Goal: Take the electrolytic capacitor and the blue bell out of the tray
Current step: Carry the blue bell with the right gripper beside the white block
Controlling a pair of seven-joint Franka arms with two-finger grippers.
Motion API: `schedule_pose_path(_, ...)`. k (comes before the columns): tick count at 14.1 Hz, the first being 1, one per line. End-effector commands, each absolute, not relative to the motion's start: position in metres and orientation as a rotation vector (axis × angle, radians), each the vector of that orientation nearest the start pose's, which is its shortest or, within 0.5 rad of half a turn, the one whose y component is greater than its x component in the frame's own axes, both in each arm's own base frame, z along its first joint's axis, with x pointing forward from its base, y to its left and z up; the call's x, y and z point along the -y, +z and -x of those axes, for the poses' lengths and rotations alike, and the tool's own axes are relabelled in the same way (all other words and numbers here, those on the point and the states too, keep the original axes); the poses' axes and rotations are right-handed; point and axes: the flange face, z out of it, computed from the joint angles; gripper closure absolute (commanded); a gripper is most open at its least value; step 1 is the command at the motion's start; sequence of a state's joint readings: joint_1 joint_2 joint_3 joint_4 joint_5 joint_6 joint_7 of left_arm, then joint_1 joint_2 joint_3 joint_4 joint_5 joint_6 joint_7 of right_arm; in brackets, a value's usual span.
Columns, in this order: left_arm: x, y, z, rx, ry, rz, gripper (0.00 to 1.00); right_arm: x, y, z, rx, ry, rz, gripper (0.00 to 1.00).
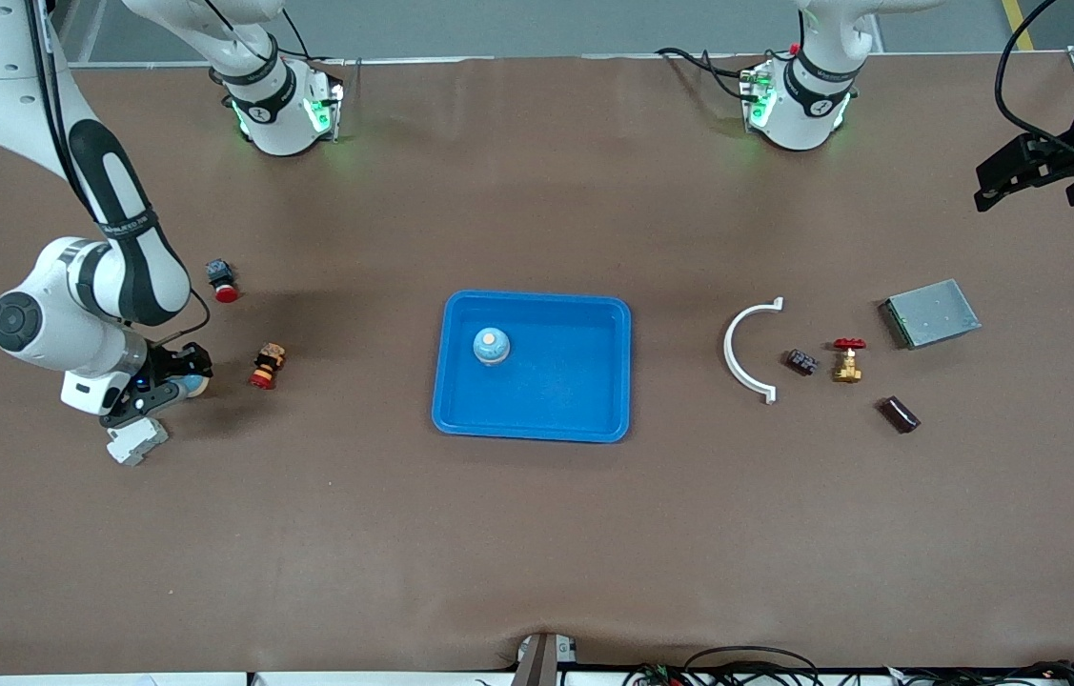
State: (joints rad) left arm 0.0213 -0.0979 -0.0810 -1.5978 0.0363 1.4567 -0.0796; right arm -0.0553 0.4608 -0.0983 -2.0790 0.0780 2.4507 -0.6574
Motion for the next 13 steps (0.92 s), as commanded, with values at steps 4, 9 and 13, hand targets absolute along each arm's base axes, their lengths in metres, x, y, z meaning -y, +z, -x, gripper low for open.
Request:
schedule_pose_path(4,0.031,0.670,-0.502,0.002,0.037,3.115,0.00,0.080,0.181,-0.571,0.734,0.116,3.023,0.88)
schedule_pose_path(9,0.034,0.670,-0.497,-0.005,0.067,3.114,0.00,0.079,0.179,-0.572,0.735,0.120,3.022,0.52)
schedule_pose_path(13,0.035,0.671,-0.493,-0.010,0.090,3.103,0.00,0.082,0.186,-0.573,0.716,0.126,3.023,0.00)
